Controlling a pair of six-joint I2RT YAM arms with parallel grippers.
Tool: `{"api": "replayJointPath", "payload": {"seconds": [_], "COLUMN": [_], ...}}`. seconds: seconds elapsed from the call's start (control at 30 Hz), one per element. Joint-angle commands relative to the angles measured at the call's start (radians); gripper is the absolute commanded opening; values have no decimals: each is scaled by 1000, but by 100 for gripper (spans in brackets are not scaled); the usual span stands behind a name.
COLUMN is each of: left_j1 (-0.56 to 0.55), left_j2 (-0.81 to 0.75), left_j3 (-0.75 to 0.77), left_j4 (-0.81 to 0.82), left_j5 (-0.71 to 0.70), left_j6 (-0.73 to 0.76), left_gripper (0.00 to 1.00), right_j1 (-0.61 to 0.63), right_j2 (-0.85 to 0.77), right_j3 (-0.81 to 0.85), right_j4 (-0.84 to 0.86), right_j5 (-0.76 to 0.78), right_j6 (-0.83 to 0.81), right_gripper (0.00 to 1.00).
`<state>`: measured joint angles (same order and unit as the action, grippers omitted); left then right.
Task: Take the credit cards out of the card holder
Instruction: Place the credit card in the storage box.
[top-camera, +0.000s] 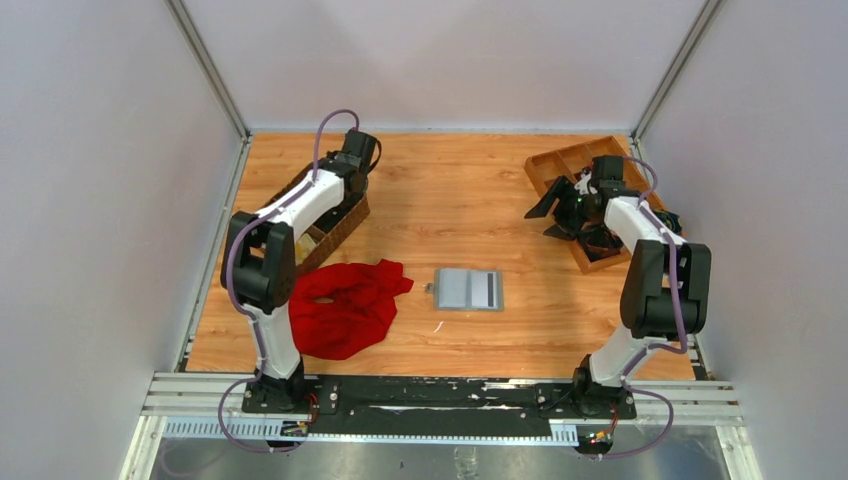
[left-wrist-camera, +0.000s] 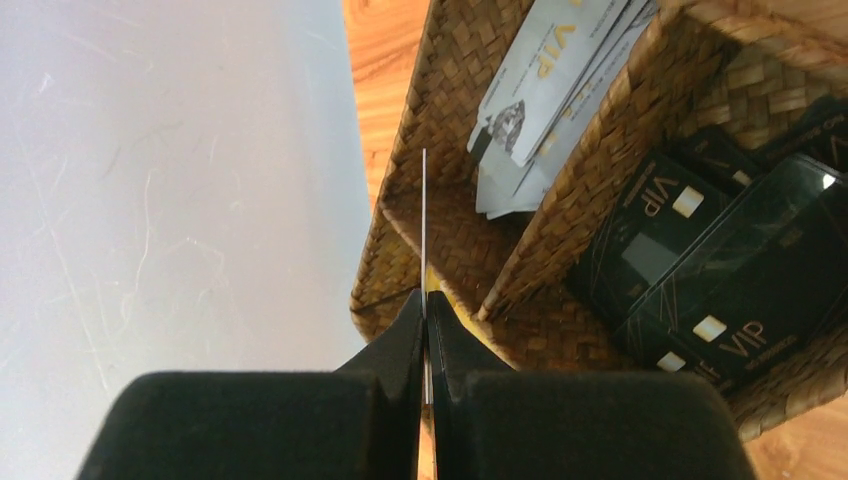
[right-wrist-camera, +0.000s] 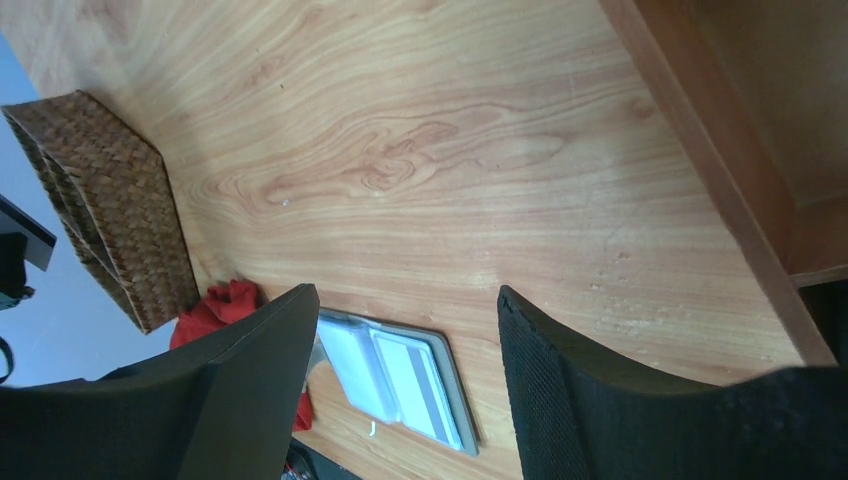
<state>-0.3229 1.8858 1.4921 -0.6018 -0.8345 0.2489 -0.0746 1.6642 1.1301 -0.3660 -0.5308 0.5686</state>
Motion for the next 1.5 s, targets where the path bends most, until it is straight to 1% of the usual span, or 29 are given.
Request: {"api": "replayJointPath", "payload": {"seconds": [0.0, 0.13, 0.23, 0.33, 0.47, 0.53, 0.6, 0.77, 0.83, 0.93, 1.03, 1.07, 1.1, 1.2, 1.27, 1.47], "left_j1": [15, 44, 52, 58, 71, 75, 84, 108, 108, 108, 108, 108, 108, 108, 108, 107], "left_j2": [41, 89, 140, 182, 204, 231, 263, 336, 375, 396, 378, 369, 360, 321, 300, 200], "left_j3": [-29, 35, 75, 107, 100, 119, 151, 256, 333, 370, 367, 366, 365, 360, 359, 359], "left_j4": [187, 185, 165, 136, 174, 170, 149, 60, -12, -53, -74, -81, -91, -128, -151, -208], "left_j5": [1, 91, 117, 121, 144, 131, 114, 153, 140, 152, 181, 191, 200, 273, 308, 376], "left_j6": [121, 140, 175, 191, 203, 212, 217, 179, 175, 180, 175, 173, 164, 142, 125, 62], "left_gripper": [0, 0, 0, 0, 0, 0, 0, 0, 3, 6, 25, 27, 33, 45, 48, 48], "right_j1": [-24, -25, -25, -25, -25, -25, -25, -25, -25, -25, -25, -25, -25, -25, -25, -24], "right_j2": [24, 67, 99, 115, 144, 157, 169, 183, 188, 190, 191, 192, 194, 195, 191, 163], "right_j3": [37, 67, 95, 119, 148, 160, 170, 194, 198, 197, 201, 202, 204, 208, 206, 203], "right_j4": [-11, -11, -11, -11, -11, -11, -11, -11, -11, -11, -11, -11, -11, -11, -11, -11], "right_j5": [1, -8, -23, -28, -46, -48, -50, -51, -52, -51, -50, -50, -52, -51, -51, -59], "right_j6": [39, 47, 57, 59, 60, 60, 63, 64, 62, 58, 62, 63, 63, 65, 70, 67], "right_gripper": [70, 69, 69, 69, 66, 66, 66, 67, 67, 66, 66, 67, 67, 67, 67, 67]}}
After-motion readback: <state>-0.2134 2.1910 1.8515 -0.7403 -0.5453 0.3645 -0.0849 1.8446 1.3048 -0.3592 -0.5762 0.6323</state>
